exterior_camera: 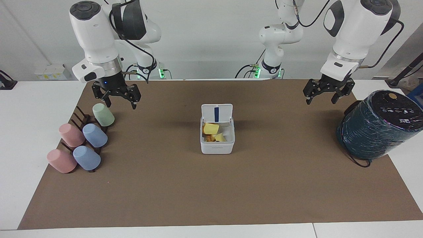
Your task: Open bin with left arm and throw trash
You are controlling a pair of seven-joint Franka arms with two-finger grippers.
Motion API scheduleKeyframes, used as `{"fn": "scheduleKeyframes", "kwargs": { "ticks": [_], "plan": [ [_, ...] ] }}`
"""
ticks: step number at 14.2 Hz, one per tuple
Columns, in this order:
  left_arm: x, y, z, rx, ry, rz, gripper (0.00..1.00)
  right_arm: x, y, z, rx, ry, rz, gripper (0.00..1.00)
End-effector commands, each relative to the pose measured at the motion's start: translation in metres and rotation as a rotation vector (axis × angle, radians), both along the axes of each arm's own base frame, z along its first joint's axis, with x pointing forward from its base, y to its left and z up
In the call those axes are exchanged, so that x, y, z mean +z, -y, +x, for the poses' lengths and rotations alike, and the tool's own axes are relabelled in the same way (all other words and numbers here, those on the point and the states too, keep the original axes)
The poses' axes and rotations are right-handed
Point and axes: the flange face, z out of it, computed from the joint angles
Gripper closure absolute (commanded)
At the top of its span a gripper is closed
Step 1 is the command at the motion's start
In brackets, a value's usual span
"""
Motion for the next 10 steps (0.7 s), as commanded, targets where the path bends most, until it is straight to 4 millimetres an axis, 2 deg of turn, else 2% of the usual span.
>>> {"fn": "scheduleKeyframes", "kwargs": {
  "ticks": [1, 10],
  "plan": [
    [0.0008, -0.0032, -0.0078, -0.012, 0.013, -0.012, 0.0, 0.0064, 0.0109, -0.0071, -0.003, -0.006, 0.037, 0.0],
    [0.001, -0.0032, -0.0076, -0.013, 0.015, -0.012, 0.0, 0.0016, 0.0065, -0.0145, 0.073, -0.036, 0.036, 0.0]
  ]
}}
